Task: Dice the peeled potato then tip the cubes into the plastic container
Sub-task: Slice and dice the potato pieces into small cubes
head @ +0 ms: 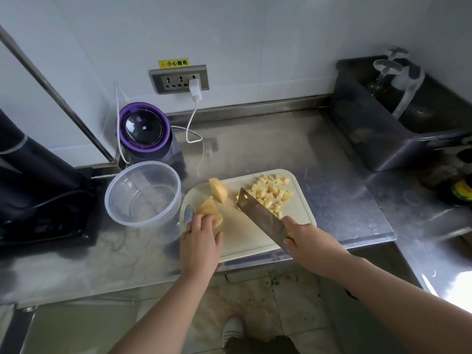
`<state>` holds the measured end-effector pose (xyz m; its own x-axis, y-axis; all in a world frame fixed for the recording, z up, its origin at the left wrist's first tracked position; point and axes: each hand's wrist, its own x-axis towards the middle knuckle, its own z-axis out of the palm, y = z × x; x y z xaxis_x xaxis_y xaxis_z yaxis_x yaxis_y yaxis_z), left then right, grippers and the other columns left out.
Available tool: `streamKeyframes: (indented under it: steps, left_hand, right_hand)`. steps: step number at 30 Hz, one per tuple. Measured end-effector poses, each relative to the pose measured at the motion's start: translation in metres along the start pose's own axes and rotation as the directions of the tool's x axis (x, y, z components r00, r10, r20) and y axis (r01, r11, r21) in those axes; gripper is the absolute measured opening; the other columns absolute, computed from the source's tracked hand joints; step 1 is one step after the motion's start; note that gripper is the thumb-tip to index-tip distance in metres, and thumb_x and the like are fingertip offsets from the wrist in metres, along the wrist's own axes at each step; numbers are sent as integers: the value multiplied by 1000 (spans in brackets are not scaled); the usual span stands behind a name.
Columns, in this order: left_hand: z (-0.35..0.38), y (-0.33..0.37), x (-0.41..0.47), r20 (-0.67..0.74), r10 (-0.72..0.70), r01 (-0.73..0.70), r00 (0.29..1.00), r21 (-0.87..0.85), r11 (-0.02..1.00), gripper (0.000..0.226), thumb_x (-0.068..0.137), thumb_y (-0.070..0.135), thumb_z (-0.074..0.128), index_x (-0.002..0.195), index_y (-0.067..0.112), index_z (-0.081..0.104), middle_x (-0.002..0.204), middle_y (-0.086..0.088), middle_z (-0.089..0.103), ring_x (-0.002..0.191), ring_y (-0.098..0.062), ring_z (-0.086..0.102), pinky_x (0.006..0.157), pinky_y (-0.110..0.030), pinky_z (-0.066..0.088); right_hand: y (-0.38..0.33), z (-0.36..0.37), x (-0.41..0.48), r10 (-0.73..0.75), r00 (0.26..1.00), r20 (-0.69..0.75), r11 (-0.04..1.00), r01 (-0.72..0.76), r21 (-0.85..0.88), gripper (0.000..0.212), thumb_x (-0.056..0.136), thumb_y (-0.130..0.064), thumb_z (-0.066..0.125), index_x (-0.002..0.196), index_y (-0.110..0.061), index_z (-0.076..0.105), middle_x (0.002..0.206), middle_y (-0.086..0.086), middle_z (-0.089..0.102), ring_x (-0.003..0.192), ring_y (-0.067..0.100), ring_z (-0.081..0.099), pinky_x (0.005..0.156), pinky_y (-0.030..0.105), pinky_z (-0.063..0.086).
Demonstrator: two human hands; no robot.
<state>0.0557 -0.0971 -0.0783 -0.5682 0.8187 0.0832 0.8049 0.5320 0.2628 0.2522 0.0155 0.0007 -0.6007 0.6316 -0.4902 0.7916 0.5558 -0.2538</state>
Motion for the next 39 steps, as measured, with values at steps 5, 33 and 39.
streamKeyframes:
  steps: [5,33,39]
  left_hand:
    - [-1,11,1,-31,-105,104,994,-18,994,40,90,38,60,126,21,55,125,-2,54,112,-20,57,92,-31,45]
    - [-2,40,20,297,-92,205,950,-375,904,34,90,35,62,119,18,63,112,6,66,102,-13,61,83,-23,48]
    - [3,43,12,197,-40,71,980,-151,986,34,82,31,69,114,23,61,112,6,60,97,-15,56,77,-25,49]
  right_hand:
    - [2,2,-2,-19,1000,0,1000,19,-13,30,102,-21,38,130,-24,28,77,-5,53,59,11,55,50,23,44]
    - [13,2,-8,12,999,37,1000,-12,13,26,101,-16,37,126,-21,31,78,3,57,70,23,64,63,37,55]
    - [2,13,-5,9,999,38,997,-6,-73,43,96,-4,47,130,-23,29,82,3,57,69,18,63,63,32,56]
